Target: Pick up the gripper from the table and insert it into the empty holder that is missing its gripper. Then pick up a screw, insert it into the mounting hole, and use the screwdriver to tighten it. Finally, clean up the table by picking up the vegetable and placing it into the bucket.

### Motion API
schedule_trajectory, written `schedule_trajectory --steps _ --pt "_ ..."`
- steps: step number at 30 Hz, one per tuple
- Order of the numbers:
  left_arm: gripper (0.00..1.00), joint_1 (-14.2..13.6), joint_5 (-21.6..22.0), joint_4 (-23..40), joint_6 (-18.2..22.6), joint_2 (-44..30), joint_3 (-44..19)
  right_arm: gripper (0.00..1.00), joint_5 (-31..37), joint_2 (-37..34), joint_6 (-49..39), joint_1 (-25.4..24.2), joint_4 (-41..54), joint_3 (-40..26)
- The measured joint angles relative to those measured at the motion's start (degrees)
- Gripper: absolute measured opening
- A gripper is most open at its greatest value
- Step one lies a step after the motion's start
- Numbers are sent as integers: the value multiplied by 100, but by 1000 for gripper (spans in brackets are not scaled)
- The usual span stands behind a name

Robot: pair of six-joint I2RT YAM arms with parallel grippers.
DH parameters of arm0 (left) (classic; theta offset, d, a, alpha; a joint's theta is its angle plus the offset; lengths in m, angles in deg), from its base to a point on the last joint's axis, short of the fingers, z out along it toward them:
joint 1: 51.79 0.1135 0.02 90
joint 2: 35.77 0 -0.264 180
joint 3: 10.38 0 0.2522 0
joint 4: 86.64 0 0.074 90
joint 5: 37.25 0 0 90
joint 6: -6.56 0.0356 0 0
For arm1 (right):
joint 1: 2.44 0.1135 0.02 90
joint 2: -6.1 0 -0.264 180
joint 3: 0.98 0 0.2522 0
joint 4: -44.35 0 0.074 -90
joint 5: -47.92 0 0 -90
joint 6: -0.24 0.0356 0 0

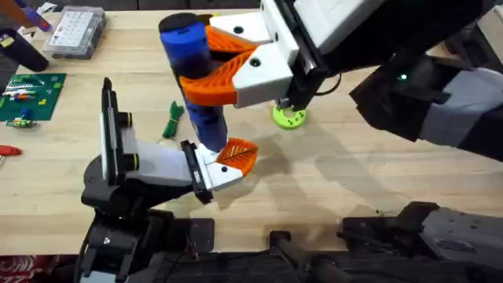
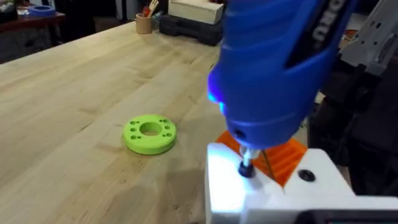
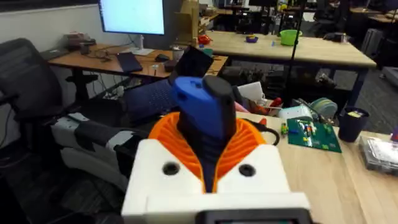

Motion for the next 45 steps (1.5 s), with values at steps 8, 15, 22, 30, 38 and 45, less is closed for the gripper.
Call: schedule_trajectory --steps 8,15,22,30,38,45 --pt "14 0 -5 2 0 0 0 47 7 -2 97 21 -2 0" --pt "14 0 -9 2 0 0 0 48 11 -2 112 76 -8 0" --pt "14 0 -9 2 0 0 0 47 26 -2 126 76 4 0" --pt "14 0 -9 2 0 0 0 47 53 -2 124 76 39 0" --pt "14 0 -9 7 -2 0 0 47 220 -41 124 199 26 0" --pt "14 0 -9 7 -2 0 0 47 264 -42 124 201 31 0"
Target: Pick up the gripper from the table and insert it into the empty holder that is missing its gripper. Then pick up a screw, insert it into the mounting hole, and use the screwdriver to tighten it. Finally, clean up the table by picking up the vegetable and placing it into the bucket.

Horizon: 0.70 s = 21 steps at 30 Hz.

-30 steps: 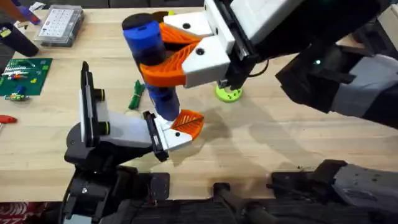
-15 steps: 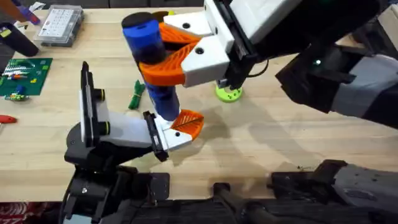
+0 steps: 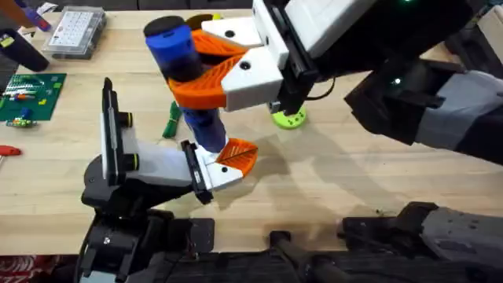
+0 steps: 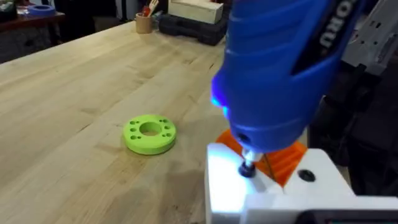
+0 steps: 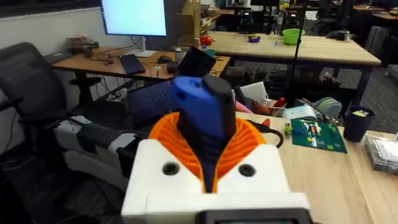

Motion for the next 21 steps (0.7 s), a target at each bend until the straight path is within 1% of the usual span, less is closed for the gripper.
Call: schedule_trajectory --steps 15,21 --pt "14 0 -8 7 -4 0 0 47 44 0 -8 0 97 -2" --pt "14 0 -4 1 0 0 0 48 -115 -7 -2 -2 -167 26"
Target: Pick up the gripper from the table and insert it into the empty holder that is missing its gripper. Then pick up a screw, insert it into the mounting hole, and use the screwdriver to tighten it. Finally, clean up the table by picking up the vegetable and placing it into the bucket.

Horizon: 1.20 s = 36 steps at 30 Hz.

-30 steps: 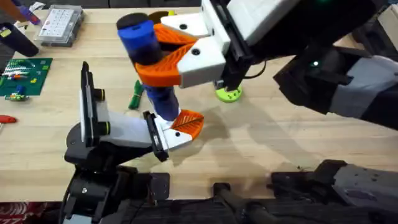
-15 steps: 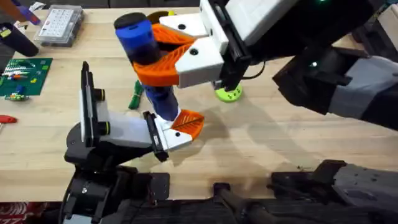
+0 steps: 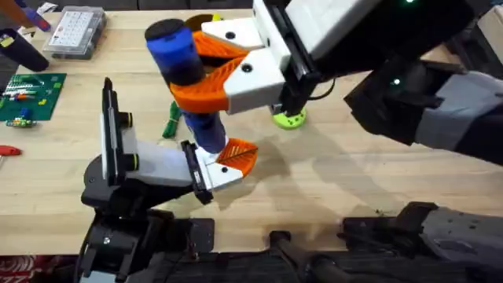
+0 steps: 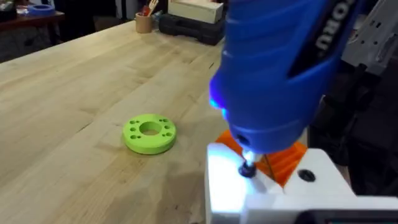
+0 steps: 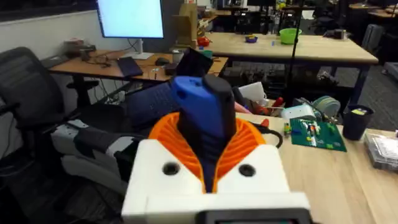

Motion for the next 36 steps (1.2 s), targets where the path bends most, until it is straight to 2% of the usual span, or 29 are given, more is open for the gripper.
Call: schedule_trajectory --steps 5,8,22,36 --pt "14 0 4 0 0 0 0 47 -59 -35 240 -22 -987 351" --pt "14 0 4 3 -2 0 0 47 -31 -35 435 -82 -1233 465" --pt "14 0 -17 7 -9 0 0 47 440 -35 854 -103 -1024 485" --pt "14 0 -21 8 -20 0 0 47 500 -35 909 -70 -993 483"
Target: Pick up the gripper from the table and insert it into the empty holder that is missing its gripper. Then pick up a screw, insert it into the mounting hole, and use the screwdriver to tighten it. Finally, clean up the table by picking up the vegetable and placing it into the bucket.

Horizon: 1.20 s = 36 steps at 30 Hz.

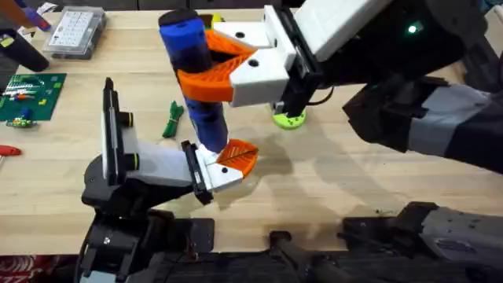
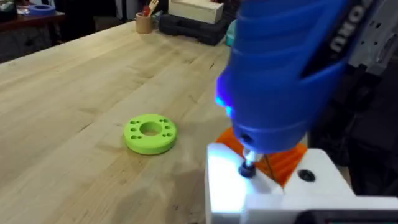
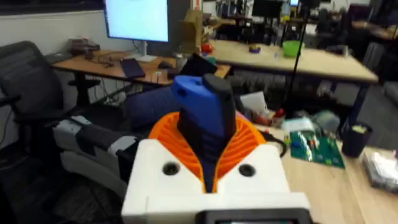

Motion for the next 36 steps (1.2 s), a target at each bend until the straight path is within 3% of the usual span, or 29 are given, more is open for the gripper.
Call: schedule_trajectory --steps 36 --pt "14 -2 -24 -3 -23 -40 0 48 -225 -14 -284 79 385 -220"
